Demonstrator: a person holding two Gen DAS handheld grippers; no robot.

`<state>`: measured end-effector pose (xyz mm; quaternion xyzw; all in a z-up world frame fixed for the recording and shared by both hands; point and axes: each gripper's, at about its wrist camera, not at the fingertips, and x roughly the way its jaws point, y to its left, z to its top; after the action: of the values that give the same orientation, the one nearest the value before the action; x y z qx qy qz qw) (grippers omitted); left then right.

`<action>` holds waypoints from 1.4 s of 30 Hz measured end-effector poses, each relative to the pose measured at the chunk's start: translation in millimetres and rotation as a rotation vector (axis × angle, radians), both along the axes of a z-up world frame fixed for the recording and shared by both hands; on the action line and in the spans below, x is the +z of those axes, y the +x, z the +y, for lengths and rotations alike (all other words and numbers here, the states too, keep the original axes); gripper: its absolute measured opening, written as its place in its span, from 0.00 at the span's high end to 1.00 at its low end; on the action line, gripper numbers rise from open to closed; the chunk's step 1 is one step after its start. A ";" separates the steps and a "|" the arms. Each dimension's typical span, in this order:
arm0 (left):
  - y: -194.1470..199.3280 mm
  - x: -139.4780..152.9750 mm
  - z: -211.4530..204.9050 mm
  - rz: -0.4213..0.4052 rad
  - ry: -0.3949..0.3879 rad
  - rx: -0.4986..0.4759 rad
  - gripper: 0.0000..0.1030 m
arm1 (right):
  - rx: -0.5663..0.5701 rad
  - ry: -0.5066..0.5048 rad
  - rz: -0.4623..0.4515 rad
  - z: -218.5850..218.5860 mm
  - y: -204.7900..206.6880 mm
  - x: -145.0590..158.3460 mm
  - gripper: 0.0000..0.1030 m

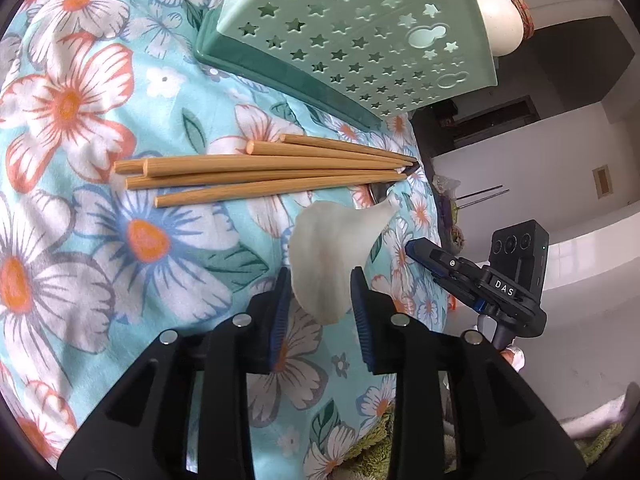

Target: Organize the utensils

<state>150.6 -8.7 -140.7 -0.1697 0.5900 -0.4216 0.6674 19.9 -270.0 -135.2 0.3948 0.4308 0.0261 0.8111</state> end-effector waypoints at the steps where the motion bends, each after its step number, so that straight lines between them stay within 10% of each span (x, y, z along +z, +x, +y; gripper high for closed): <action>1: -2.0 0.4 -1.8 -0.012 0.010 0.002 0.71 | 0.000 0.000 0.000 0.3 0.3 -0.5 0.79; 17: -20.7 27.1 -3.2 -0.263 0.076 -0.011 0.97 | -0.015 -0.104 -0.014 2.2 -1.0 8.7 0.79; 27: -16.8 64.0 42.0 -0.278 -0.097 -0.203 0.99 | 0.016 -0.516 -0.118 13.6 -3.1 47.1 0.78; 42: 6.5 11.5 74.0 -0.178 0.058 -0.155 0.93 | 0.459 -1.077 -0.151 117.2 29.8 13.5 0.79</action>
<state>157.0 65.3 -129.3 -0.0661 0.5516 -0.4679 0.6874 49.7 -152.8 -121.8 -0.1789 0.3988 0.0067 0.8994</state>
